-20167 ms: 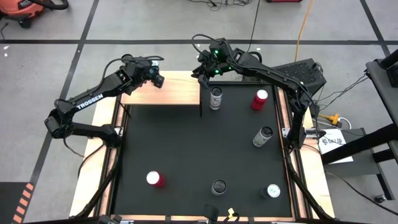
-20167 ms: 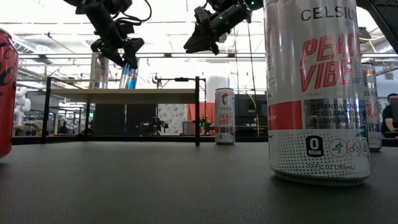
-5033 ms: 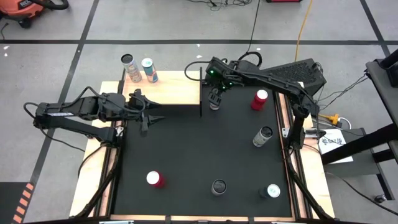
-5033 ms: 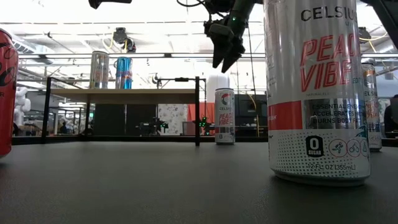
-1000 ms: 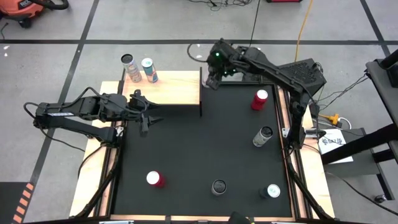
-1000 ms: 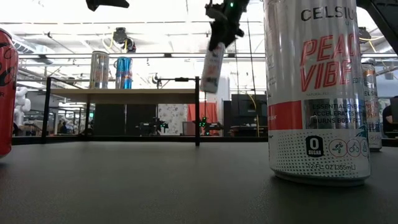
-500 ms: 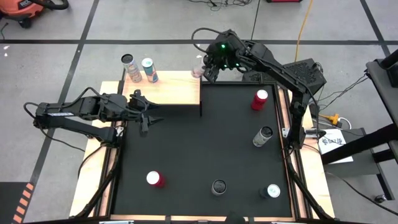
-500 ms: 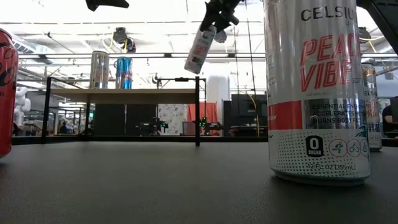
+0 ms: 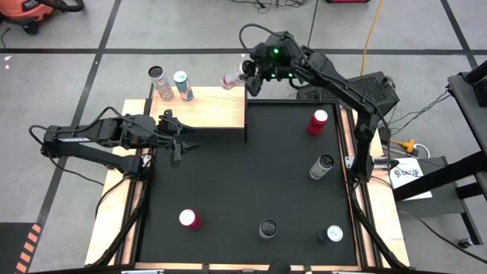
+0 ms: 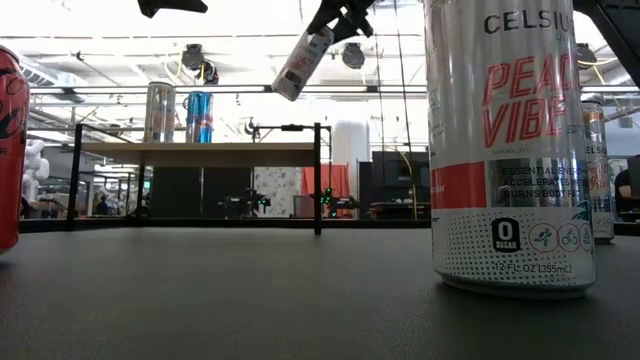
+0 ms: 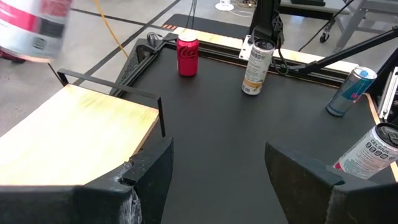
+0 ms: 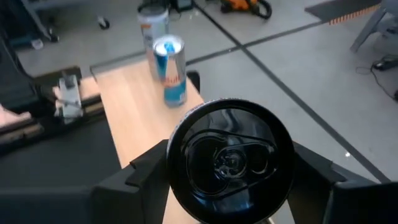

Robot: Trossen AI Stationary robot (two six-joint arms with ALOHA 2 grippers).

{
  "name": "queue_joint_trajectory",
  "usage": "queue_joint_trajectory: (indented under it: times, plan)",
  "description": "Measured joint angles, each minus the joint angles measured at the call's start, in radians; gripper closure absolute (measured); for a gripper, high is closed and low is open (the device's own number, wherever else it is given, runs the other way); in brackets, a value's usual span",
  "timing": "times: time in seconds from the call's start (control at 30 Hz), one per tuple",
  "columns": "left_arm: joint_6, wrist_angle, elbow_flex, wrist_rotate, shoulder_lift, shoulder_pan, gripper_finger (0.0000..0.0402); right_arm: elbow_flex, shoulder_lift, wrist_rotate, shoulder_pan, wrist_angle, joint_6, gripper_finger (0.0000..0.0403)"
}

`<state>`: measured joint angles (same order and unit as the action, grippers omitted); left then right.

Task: Place canned beverage on shelf
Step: Put the top white pink soda can on the shelf

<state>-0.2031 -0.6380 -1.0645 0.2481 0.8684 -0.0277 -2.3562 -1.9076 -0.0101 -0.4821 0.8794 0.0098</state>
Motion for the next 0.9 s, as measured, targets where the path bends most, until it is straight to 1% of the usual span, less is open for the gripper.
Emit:
queue_joint_trajectory:
  times: [0.13,0.27,0.37,0.43,0.57,0.7,0.8,0.9]
  plan:
    - [0.000,0.000,0.000,0.000,0.000,0.000,0.0148,0.000,0.000,-0.050,-0.012,-0.055,0.029,0.0183]
    - [0.000,0.000,0.000,0.000,0.000,0.000,0.0148,0.000,0.000,-0.057,-0.023,-0.092,0.044,0.0183]
    - [0.000,0.000,0.000,0.000,0.000,0.000,0.0148,0.000,-0.004,-0.112,-0.037,-0.102,0.078,0.0183]
    - [0.001,0.000,0.000,0.000,0.000,0.000,0.0148,0.000,-0.017,-0.130,-0.038,-0.105,0.084,0.0183]
    - [0.000,0.000,0.000,0.000,0.000,0.000,0.0148,0.000,-0.058,-0.153,-0.036,-0.054,0.084,0.0183]
    - [0.000,0.000,0.000,0.000,0.000,0.000,0.0148,0.001,-0.092,-0.152,-0.035,-0.009,0.070,0.0183]
    - [0.001,0.000,0.000,0.000,0.000,0.000,0.0148,0.001,-0.103,-0.148,-0.035,0.003,0.056,0.0183]
    - [0.001,0.000,0.000,0.000,0.000,0.000,0.0148,0.001,-0.103,-0.148,-0.036,0.059,0.040,0.0183]
